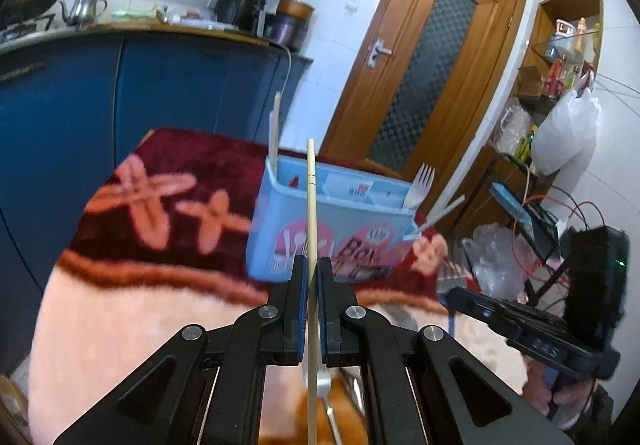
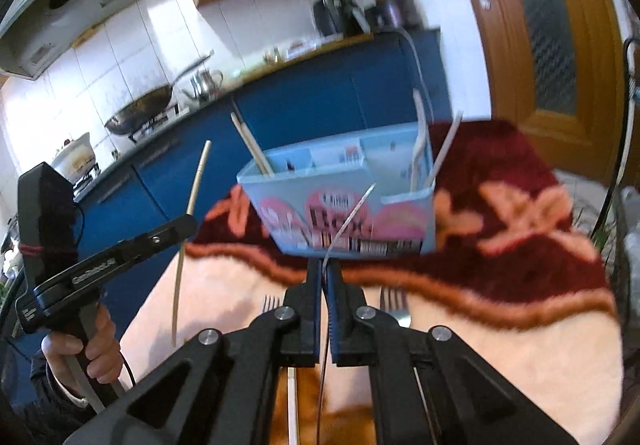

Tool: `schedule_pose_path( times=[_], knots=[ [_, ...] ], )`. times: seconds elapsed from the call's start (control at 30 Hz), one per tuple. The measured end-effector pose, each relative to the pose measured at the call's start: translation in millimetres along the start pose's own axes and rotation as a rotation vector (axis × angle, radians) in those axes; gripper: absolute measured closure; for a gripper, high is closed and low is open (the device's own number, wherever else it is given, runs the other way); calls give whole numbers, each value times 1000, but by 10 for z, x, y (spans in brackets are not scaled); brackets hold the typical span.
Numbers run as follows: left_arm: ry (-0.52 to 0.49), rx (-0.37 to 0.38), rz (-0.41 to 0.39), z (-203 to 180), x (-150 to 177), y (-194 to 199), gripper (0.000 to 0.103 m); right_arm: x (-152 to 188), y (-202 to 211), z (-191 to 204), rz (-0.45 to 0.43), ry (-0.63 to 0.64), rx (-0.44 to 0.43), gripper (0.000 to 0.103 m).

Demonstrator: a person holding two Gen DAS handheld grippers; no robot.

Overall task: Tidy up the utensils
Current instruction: 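Grasp a wooden chopstick with the left tool while the right tool closes on a utensil, then open the left tool over the blue box while the right tool drops a fork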

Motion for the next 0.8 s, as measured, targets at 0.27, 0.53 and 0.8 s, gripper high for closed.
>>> schedule_pose_path(
  times=[0.27, 0.53, 0.8],
  knots=[
    [-10, -10, -146, -152, -423, 11, 99, -406, 244, 10, -137, 64, 69, 99],
    [-10, -39, -323, -240, -943, -11, 99, -837, 370, -92, -238, 75, 104, 99],
    [10, -80, -454, -265, -1297, -80, 99, -1130, 323, -207, -281, 74, 135, 99]
  ],
)
Point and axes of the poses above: each gripper's, at about its wrist camera, not at the fingertips, and y roughly against the way its jaws point, z to its left, x to its underside, the point moved 9 cm from there along -y, roughly the way its jaws point, and after that the axes turned 11 degrees about -x, right-handed, at the moved point
